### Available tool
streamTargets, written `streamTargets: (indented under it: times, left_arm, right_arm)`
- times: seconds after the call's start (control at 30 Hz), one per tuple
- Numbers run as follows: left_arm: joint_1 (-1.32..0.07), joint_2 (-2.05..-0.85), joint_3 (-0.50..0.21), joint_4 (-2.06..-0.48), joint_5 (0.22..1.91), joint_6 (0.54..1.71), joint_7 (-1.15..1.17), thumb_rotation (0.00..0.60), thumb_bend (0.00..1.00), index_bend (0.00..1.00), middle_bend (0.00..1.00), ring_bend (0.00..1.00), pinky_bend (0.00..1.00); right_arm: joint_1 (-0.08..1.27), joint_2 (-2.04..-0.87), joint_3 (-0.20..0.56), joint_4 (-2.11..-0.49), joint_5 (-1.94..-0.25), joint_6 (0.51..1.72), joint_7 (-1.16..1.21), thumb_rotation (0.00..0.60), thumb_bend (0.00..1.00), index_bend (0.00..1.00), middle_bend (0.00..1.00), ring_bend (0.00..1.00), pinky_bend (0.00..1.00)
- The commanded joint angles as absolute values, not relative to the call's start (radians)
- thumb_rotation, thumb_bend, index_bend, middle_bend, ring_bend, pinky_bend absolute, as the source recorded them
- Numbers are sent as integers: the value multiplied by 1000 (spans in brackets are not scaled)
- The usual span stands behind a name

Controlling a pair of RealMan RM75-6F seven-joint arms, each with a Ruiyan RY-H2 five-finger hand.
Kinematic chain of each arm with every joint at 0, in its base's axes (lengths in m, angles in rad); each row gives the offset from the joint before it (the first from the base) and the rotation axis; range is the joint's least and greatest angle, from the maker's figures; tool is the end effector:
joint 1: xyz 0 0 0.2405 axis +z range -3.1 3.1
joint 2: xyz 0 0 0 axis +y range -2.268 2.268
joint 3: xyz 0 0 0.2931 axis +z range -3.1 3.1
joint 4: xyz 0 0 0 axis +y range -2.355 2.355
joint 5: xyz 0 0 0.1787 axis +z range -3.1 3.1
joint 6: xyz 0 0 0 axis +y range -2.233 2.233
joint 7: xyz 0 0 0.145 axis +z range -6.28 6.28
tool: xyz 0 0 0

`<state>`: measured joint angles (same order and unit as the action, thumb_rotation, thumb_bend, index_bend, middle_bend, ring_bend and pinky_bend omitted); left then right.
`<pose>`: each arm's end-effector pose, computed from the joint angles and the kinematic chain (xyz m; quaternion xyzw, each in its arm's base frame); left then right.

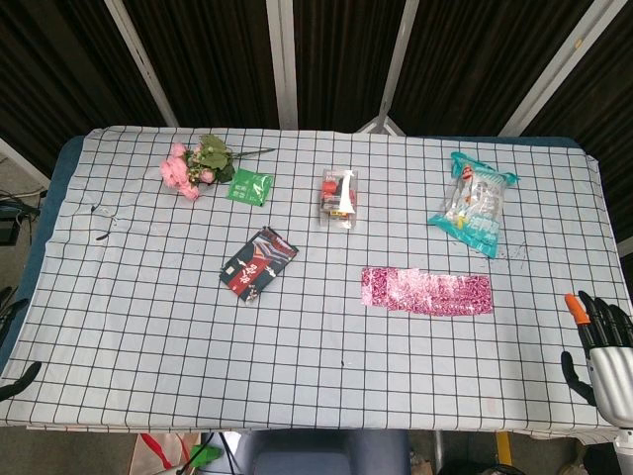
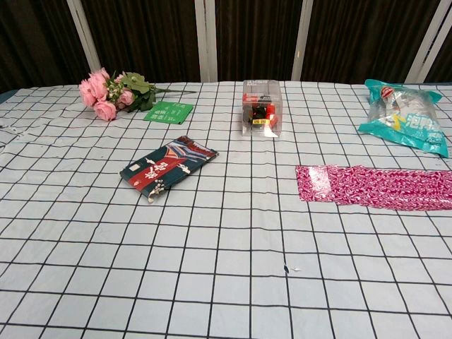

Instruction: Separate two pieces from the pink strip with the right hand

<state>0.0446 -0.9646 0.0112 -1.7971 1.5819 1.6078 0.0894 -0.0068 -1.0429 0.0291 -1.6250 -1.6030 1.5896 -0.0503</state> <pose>-0.3106 0.1293 0.2446 -0.5912 -0.3741 -0.3657 0.6138 -0.3282 -0.1477 0.2331 0.6119 -0.3346 0.3718 0.6126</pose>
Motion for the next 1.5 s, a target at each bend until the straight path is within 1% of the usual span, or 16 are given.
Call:
streamTargets:
  times: [0.03, 0.5, 0.57, 0.67, 0.73, 0.83, 1.0, 1.23, 1.3, 1.37, 1.5]
  left_arm:
    - [44, -972, 6, -1784, 1593, 1621, 87, 600, 347, 147, 0, 0, 89]
    - [42, -988, 5, -1761, 1613, 1629, 89, 600, 347, 148, 0, 0, 86]
    - [42, -989, 5, -1762, 1614, 1630, 92, 600, 347, 147, 0, 0, 86]
    - [41, -994, 5, -1761, 1627, 1637, 95, 600, 347, 148, 0, 0, 86]
    - [41, -999, 6, -1757, 1635, 1640, 99, 600, 347, 147, 0, 0, 86]
    - [42, -1001, 11, -1756, 1641, 1639, 102, 600, 347, 148, 0, 0, 86]
    - [46, -998, 9, -1760, 1626, 1639, 99, 600, 347, 148, 0, 0, 86]
    - [40, -996, 5, -1768, 1606, 1622, 103, 600, 347, 148, 0, 0, 86]
    - [40, -996, 6, -1770, 1605, 1619, 106, 600, 347, 148, 0, 0, 86]
    - [40, -996, 7, -1772, 1603, 1617, 108, 600, 347, 148, 0, 0, 86]
    - [41, -994, 6, -1775, 1598, 1617, 109, 600, 347, 148, 0, 0, 86]
  right_arm:
    - [-5, -1044, 30, -1624, -1600, 1586, -52, 600, 520, 0, 34, 23, 88]
    - [0, -1046, 27, -1626, -1602, 1576, -57, 600, 521, 0, 34, 27, 89]
    - [0, -1047, 26, -1626, -1604, 1574, -59, 600, 521, 0, 34, 50, 89]
    - [-3, -1059, 30, -1633, -1605, 1587, -64, 600, 520, 0, 50, 114, 101]
    - [-5, -1075, 34, -1636, -1615, 1605, -74, 600, 520, 0, 85, 150, 121]
    - [-5, -1092, 28, -1639, -1639, 1613, -90, 600, 521, 0, 162, 208, 152]
    - [11, -1104, 19, -1646, -1659, 1587, -112, 600, 520, 0, 307, 355, 204]
    - [76, -1111, 32, -1680, -1657, 1487, -173, 600, 521, 0, 473, 535, 263]
    - [101, -1113, 38, -1693, -1651, 1447, -198, 600, 521, 3, 540, 599, 304]
    - [127, -1117, 46, -1709, -1641, 1406, -231, 600, 521, 9, 585, 642, 357]
    - [178, -1131, 69, -1743, -1607, 1325, -310, 600, 526, 24, 662, 716, 562]
